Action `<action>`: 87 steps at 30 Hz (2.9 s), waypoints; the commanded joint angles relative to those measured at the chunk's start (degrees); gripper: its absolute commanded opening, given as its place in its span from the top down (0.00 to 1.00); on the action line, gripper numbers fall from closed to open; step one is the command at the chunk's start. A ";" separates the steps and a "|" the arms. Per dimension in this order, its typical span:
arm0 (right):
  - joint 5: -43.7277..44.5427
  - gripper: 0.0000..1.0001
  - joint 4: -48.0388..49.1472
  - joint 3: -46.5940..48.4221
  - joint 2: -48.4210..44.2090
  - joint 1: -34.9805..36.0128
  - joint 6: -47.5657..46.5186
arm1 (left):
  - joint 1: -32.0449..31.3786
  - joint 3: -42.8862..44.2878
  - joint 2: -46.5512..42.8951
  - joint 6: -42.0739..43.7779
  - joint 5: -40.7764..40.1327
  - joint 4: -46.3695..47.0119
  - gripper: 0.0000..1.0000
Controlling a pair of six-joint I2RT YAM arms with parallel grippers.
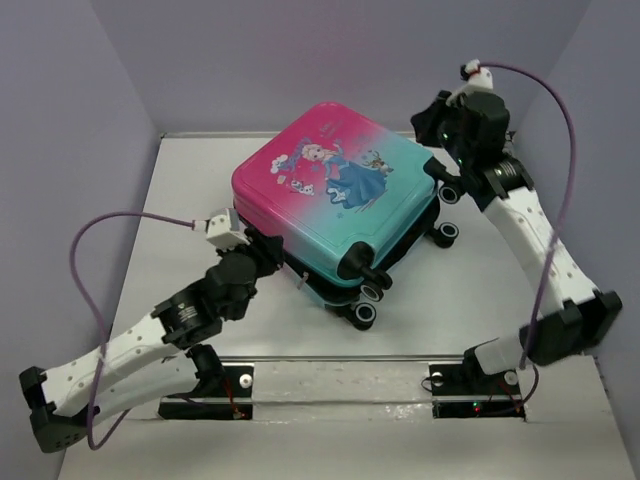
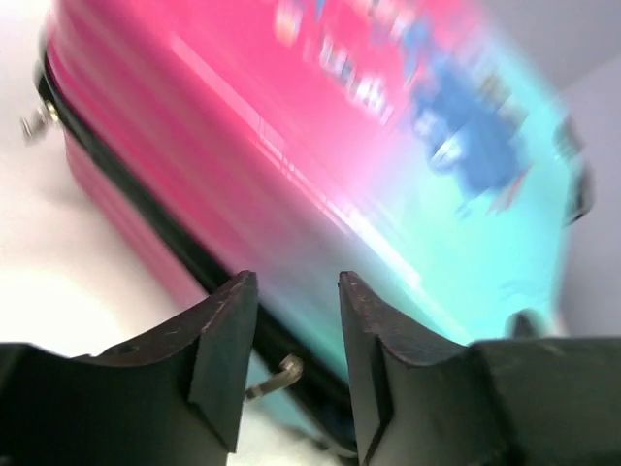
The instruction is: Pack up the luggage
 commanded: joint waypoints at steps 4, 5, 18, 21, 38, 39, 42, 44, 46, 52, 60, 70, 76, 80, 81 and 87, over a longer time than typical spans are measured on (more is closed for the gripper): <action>6.72 0.93 7.67 -45.56 -29.36 -0.92 4.50 | 7.28 15.92 -1.97 13.37 -5.79 8.78 0.46; 6.98 0.93 7.67 -48.55 -30.94 -0.92 5.64 | 10.27 18.64 1.19 15.37 -3.15 8.35 0.45; 9.54 0.93 10.39 -62.64 -30.62 -0.92 7.85 | 48.08 59.09 50.59 15.03 42.47 -0.69 0.44; 8.22 0.93 12.50 -61.07 -24.92 -0.92 7.67 | 50.19 64.01 57.71 16.17 45.55 -1.49 0.44; -8.11 0.93 21.65 -38.85 0.39 -0.92 5.92 | 53.89 41.15 62.51 10.13 54.78 9.20 0.54; -9.17 0.93 21.65 -37.43 1.72 -0.92 5.83 | 53.63 37.43 60.39 8.03 55.40 15.05 0.56; -14.08 0.93 21.65 -30.60 7.42 -0.92 5.65 | 51.53 25.47 52.39 6.34 52.69 19.14 0.57; -16.82 0.93 20.43 -26.28 10.77 -0.92 5.57 | 50.55 19.67 48.17 5.81 50.24 22.14 0.57; -22.53 0.92 15.19 -16.45 17.62 -0.92 4.95 | 48.80 10.70 41.14 5.28 49.35 24.95 0.57; -32.82 0.41 -0.49 18.66 38.69 0.84 4.76 | 39.93 -3.73 21.98 2.65 41.36 23.99 0.57; -27.83 0.00 -8.58 38.09 39.46 0.05 5.13 | 32.71 -9.01 10.71 -0.70 32.48 22.94 0.56; -21.31 0.25 -0.09 13.47 10.77 -2.77 0.30 | 31.31 -4.54 5.43 2.20 33.52 22.50 0.56; -24.13 0.91 19.95 -28.04 -18.09 -2.77 3.97 | 30.69 -0.76 8.95 4.14 32.04 24.43 0.53; -22.37 0.93 24.19 -49.77 -31.38 -2.24 6.88 | 30.51 4.50 11.67 4.66 30.98 25.92 0.52; -21.15 0.93 24.81 -56.33 -35.23 -2.24 7.15 | 30.16 5.13 11.76 4.93 30.89 26.88 0.49; -27.53 0.93 24.46 -69.30 -42.03 -1.71 6.79 | 26.91 9.00 12.47 7.65 27.64 27.15 0.42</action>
